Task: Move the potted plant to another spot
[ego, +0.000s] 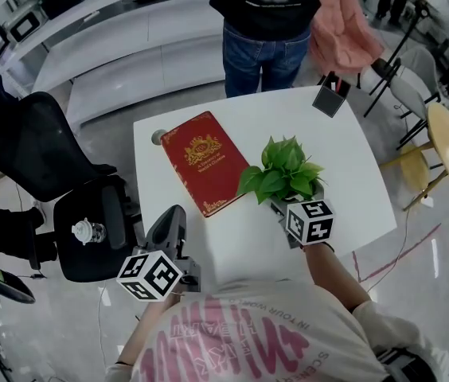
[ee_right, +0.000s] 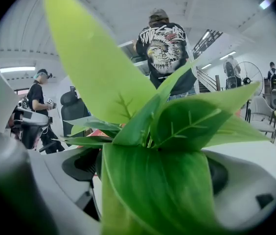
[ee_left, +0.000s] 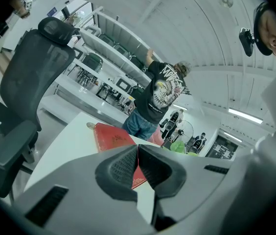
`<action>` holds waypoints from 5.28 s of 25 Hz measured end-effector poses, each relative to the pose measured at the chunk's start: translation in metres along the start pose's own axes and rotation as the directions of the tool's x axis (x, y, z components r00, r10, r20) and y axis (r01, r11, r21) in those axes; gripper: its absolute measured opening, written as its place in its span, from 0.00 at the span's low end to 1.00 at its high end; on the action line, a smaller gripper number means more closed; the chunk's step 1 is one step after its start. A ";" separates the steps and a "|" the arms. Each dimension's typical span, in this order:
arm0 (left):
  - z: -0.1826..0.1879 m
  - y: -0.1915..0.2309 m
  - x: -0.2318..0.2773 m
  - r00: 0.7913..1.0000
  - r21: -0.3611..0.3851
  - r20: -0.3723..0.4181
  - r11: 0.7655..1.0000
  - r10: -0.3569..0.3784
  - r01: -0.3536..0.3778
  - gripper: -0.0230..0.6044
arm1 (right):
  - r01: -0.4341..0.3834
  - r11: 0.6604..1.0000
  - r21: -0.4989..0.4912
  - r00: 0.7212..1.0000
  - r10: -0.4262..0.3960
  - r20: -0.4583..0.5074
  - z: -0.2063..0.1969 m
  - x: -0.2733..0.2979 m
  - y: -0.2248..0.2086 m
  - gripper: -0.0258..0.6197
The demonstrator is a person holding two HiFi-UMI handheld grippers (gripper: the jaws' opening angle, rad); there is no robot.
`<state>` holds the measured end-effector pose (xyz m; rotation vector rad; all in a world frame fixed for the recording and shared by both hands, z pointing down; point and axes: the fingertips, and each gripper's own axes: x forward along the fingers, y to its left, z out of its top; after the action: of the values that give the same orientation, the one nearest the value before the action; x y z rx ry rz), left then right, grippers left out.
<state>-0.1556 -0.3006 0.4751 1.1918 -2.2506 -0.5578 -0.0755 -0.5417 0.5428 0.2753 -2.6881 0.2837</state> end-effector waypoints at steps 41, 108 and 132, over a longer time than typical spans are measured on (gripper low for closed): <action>0.001 0.012 -0.010 1.000 -0.021 -0.003 1.000 0.020 -0.020 0.08 | 0.028 0.999 -0.034 1.000 -0.029 -0.006 0.001 0.002 0.004 0.90; -0.013 0.002 -0.026 0.938 0.014 -0.192 0.954 -0.290 0.298 0.08 | 0.314 0.932 0.182 0.945 -0.325 0.034 -0.057 -0.100 0.049 0.86; -0.029 -0.030 -0.041 0.809 0.009 -0.340 0.858 -0.480 0.513 0.08 | 0.396 0.798 0.455 0.861 -0.495 0.119 -0.063 -0.178 0.107 0.32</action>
<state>-0.0996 -0.2849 0.4702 1.8038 -1.6951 -0.3967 0.0823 -0.3979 0.5061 1.1278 -2.6469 0.7145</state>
